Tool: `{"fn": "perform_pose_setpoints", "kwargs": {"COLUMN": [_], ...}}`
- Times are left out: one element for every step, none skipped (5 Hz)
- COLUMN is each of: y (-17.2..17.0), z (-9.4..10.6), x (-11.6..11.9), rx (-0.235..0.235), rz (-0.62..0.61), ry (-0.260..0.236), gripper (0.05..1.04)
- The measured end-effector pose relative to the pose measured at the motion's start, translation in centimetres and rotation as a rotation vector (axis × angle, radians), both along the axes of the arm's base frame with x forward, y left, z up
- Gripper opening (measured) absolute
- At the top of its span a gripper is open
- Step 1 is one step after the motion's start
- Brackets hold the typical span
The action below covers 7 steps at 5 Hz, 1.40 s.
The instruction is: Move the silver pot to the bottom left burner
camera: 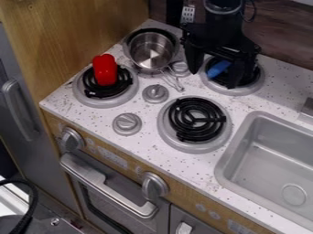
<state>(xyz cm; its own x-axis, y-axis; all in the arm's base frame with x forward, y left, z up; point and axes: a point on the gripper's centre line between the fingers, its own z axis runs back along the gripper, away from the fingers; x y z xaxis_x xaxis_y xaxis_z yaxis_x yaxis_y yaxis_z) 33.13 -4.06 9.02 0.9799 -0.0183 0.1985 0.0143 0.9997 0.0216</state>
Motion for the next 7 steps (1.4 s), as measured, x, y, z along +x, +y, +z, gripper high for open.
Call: {"fn": "perform_pose_setpoints", "kwargs": {"y": [0.1, 1.6, 5.6, 8.8, 13.8, 17.7, 20.3], "z": [-1.0, -2.2, -2.5, -3.6, -5.3, -6.3, -5.6], "x": [-0.3, 1.6, 4.5, 7.5, 10.2, 11.4, 12.3], "rx": [0.002, 0.000, -0.017, 0.025, 0.090, 0.149, 0.198], "rz": [0.003, -0.017, 0.057, 0.086, 0.173, 0.211, 0.254], "ry": [0.032, 0.031, -0.050, -0.072, -0.108, -0.098, -0.121], "gripper": [0.994, 0.995, 0.994, 0.994, 0.994, 0.994, 0.994]}}
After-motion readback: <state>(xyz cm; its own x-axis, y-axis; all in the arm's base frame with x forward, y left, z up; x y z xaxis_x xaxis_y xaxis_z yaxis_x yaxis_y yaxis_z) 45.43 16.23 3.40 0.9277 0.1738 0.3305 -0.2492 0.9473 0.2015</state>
